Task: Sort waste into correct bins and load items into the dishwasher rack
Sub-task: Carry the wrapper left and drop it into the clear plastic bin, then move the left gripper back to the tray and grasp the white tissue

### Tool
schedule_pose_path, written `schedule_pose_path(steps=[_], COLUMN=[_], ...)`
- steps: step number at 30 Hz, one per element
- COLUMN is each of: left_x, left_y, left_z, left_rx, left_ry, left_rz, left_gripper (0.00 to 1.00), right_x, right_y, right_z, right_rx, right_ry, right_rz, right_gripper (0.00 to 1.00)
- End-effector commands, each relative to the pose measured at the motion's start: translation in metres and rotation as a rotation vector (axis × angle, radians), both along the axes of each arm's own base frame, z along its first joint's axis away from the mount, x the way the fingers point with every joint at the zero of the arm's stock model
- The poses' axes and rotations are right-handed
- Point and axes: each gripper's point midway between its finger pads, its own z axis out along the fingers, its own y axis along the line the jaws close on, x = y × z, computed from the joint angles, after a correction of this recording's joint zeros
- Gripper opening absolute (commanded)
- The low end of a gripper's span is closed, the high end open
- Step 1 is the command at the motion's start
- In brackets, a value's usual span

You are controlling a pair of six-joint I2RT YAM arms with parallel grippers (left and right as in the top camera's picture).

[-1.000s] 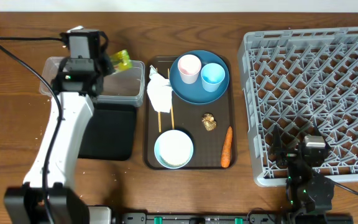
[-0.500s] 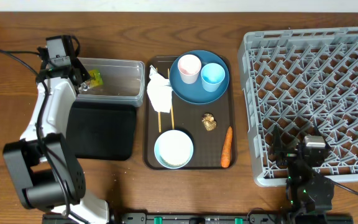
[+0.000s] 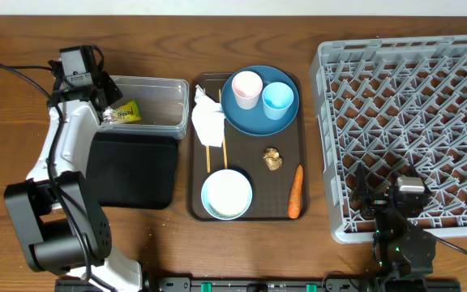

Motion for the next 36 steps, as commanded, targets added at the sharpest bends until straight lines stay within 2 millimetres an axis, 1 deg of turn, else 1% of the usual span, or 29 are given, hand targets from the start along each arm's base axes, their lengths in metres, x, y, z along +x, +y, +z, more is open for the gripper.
schedule_pose_path(steps=[1,3,4,5,6,9,12,15,16,17,18,19,23,24,26,31,34,36], left_x=[0.000,-0.003,-0.007,-0.011,-0.017,-0.030,-0.041,-0.048,-0.049,-0.051,-0.053,-0.055,-0.068,-0.071,-0.078,-0.089,-0.093,-0.095], left_y=[-0.003,-0.021,-0.032,-0.039,-0.051,-0.079,-0.099,-0.120,-0.126,-0.134,-0.141,-0.147,-0.171,-0.177,-0.188,-0.217,-0.232,-0.236], left_z=[0.044,0.060,0.068,0.073,0.081,0.096,0.105,0.107,0.107,0.106,0.104,0.102,0.091,0.089,0.085,0.081,0.079,0.077], left_rx=[0.014,-0.037,-0.066,-0.086,-0.112,-0.187,-0.247,-0.322,-0.344,-0.371,-0.395,-0.407,-0.420,-0.422,-0.425,-0.371,-0.362,-0.334], left_ry=[-0.099,-0.130,-0.140,-0.144,-0.149,-0.158,-0.164,-0.155,-0.151,-0.146,-0.135,-0.118,-0.043,-0.026,0.009,0.066,0.082,0.093], left_rz=[-0.013,-0.069,-0.096,-0.113,-0.144,-0.226,-0.287,-0.352,-0.370,-0.393,-0.414,-0.427,-0.485,-0.496,-0.522,-0.691,-0.736,-0.738], left_gripper=[0.91,0.93,0.95,1.00,0.98,0.98,0.98,0.98,0.95,0.86,0.70,0.59,0.29,0.23,0.06,0.06,0.06,0.07], right_x=[0.000,0.000,0.000,0.000,0.000,0.000,0.000,0.000,0.000,0.000,0.000,0.000,0.000,0.000,0.000,0.000,0.000,0.000], right_y=[-0.003,-0.003,-0.003,-0.003,-0.003,-0.003,-0.003,-0.003,-0.003,-0.003,-0.003,-0.003,-0.003,-0.003,-0.003,-0.003,-0.003,-0.003], right_z=[-0.002,-0.002,-0.001,-0.002,-0.002,-0.002,-0.002,-0.002,-0.002,-0.002,-0.002,-0.002,-0.001,-0.002,-0.002,-0.002,-0.002,-0.001], right_rx=[0.003,0.003,0.003,0.003,0.003,0.003,0.003,0.003,0.003,0.003,0.003,0.003,0.003,0.003,0.003,0.003,0.003,0.003], right_ry=[0.005,0.005,0.004,0.005,0.005,0.005,0.005,0.005,0.005,0.005,0.005,0.005,0.004,0.005,0.005,0.005,0.005,0.004], right_rz=[-0.017,-0.017,-0.017,-0.017,-0.017,-0.017,-0.017,-0.017,-0.017,-0.017,-0.017,-0.017,-0.017,-0.017,-0.017,-0.017,-0.017,-0.017], right_gripper=[0.99,0.99,0.99,0.99,0.99,0.99,0.99,0.99,0.99,0.99,0.99,0.99,0.99,0.99,0.99,0.99,0.99,0.99])
